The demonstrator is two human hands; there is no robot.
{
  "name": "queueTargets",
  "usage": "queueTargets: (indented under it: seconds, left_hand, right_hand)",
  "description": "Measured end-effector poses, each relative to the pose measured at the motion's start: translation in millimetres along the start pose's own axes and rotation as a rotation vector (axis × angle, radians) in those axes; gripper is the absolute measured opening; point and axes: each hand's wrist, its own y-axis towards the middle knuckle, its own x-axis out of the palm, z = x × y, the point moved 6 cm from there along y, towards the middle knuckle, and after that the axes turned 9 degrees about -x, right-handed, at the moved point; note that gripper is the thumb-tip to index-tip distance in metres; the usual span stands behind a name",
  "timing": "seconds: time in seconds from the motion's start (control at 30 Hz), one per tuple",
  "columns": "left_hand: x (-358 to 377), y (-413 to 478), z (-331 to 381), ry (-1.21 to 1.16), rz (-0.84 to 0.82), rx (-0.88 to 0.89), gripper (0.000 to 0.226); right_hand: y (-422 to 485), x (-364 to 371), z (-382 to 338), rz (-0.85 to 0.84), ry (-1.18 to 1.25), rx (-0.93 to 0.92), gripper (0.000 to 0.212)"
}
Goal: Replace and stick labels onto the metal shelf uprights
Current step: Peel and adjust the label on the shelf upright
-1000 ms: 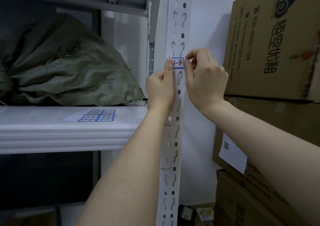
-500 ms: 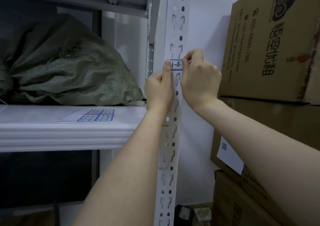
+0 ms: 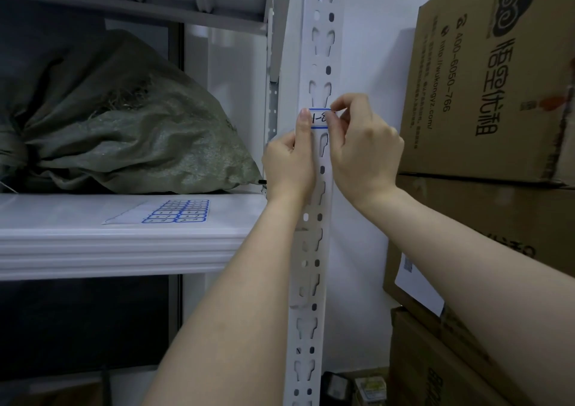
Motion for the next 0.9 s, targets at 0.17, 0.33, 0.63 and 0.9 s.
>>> queueTargets:
  seconds: [0.17,0.33,0.63,0.9]
  left_hand:
    - [1,0,0,-0.01,-0.003,-0.003,0.062]
    - [1,0,1,-0.014,-0.002,-0.004,0.062]
    - [1,0,2,-0.011,-0.005,-0.003,0.062]
    - [-1,-1,2,-0.002,0.004,-0.002,0.063]
  right_hand:
    - [6,-7,1,0.056,0.001,0.049,0.016]
    - [11,0,-4,0.036,-0.126,-0.023,0.018]
    - [10,4,-4,0.001,-0.205,-0.102,0.014]
    - [-16,5,-2,-0.083,-0.005,-0.049,0.032]
